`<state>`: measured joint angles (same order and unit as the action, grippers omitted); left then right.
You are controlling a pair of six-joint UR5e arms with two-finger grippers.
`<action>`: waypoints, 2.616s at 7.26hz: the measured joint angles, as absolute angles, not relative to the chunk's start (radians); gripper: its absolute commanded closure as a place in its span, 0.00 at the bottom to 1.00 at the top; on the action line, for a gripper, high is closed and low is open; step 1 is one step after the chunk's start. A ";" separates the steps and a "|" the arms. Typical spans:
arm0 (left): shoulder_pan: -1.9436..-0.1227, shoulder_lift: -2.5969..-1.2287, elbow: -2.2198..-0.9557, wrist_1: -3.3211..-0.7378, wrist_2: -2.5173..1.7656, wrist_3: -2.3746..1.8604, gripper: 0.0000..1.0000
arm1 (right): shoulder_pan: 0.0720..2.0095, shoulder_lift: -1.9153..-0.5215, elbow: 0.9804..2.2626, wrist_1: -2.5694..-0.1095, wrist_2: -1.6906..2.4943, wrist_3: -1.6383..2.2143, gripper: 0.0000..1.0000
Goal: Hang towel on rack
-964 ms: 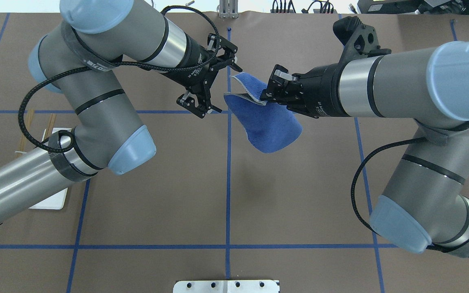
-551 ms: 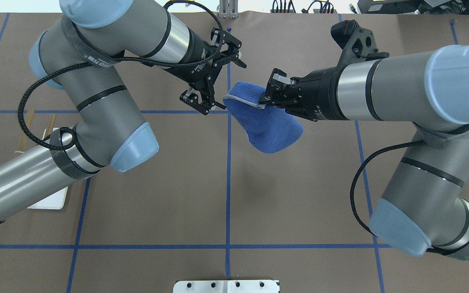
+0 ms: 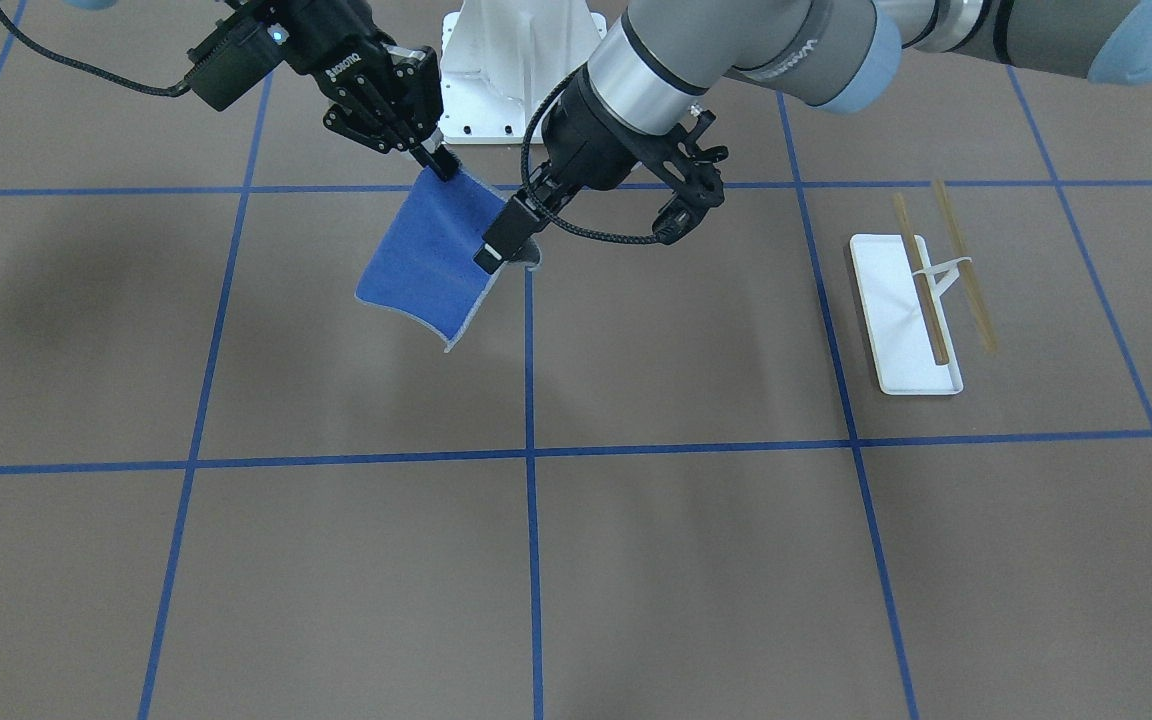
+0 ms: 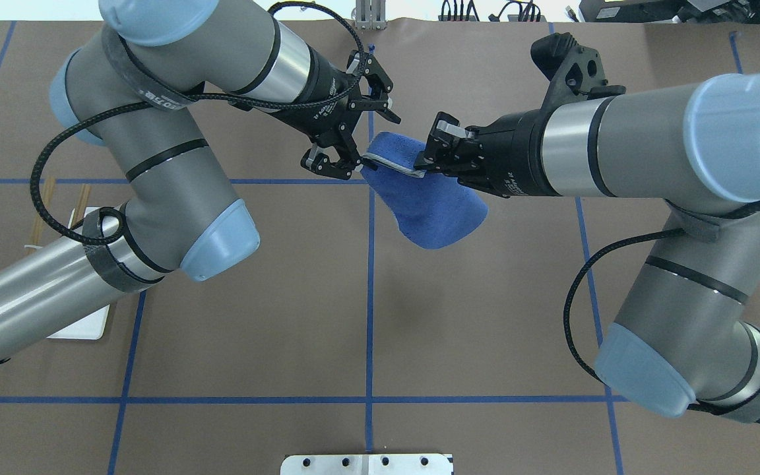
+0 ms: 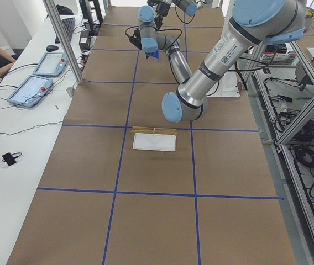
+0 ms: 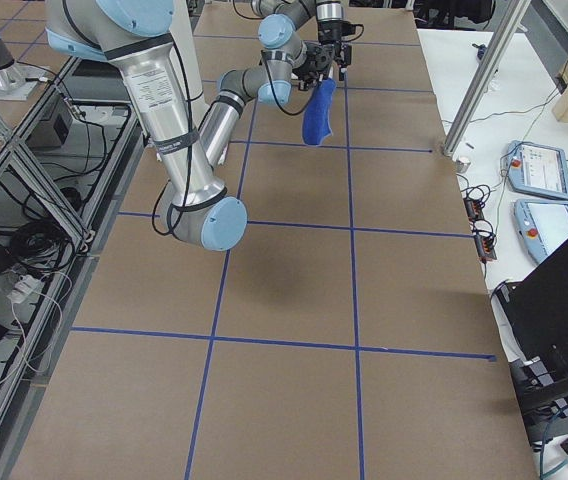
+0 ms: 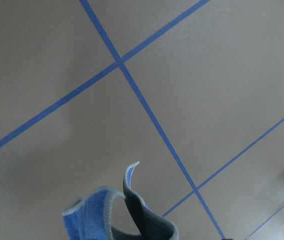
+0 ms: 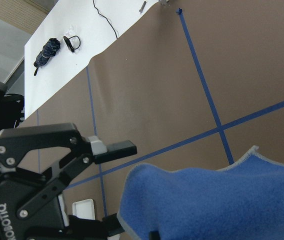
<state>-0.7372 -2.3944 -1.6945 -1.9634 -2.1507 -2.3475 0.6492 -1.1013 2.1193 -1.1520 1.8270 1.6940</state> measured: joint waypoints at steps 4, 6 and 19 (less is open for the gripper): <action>-0.739 -2.394 -1.705 -1.962 -2.128 -2.344 1.00 | 0.652 -1.104 2.120 -1.153 1.833 1.687 0.00; -0.750 -2.380 -1.737 -1.956 -2.132 -2.327 1.00 | 0.696 -1.125 2.127 -1.163 1.908 1.650 0.00; -1.033 -1.838 -2.093 -1.683 -2.316 -1.478 1.00 | 1.133 -1.371 2.098 -1.871 2.057 0.800 0.00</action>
